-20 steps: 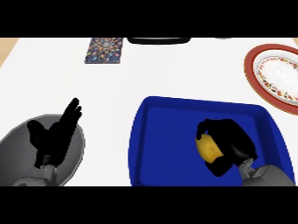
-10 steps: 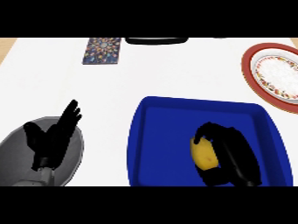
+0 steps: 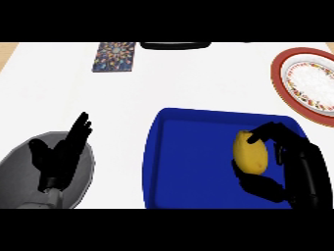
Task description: Pick the lemon from the tray and place it in the plate
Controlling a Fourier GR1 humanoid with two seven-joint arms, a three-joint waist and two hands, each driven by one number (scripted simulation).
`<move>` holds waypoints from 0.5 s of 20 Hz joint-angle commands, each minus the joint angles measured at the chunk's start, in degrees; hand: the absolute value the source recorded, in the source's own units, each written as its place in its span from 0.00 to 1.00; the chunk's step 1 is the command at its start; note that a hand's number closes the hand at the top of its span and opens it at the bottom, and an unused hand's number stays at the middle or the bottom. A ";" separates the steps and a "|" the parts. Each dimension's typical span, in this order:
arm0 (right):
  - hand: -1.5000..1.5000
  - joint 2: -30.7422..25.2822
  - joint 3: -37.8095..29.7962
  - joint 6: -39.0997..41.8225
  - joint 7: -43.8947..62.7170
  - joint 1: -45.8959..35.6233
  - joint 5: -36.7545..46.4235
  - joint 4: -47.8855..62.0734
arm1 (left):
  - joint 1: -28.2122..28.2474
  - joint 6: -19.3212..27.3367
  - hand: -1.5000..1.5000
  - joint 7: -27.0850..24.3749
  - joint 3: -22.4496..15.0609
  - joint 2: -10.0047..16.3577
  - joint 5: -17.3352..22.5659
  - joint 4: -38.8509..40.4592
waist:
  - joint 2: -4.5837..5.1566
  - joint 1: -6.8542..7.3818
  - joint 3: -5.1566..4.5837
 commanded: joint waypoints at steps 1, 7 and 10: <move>1.00 0.56 -6.72 -4.61 -1.03 2.45 -3.64 -2.16 | 1.96 -0.79 0.50 2.39 -0.69 -0.43 0.32 2.91 | 0.66 0.17 -0.79; 1.00 0.79 -18.75 -6.46 -9.28 -0.82 -20.53 5.64 | 3.90 -2.48 0.50 -0.22 -0.59 -0.38 0.03 3.82 | 0.80 0.80 -0.77; 1.00 -4.90 -27.85 -6.01 -15.11 -6.84 -23.72 15.17 | -0.02 0.57 0.50 6.00 -1.78 -1.73 -1.06 1.02 | 0.92 1.18 -0.70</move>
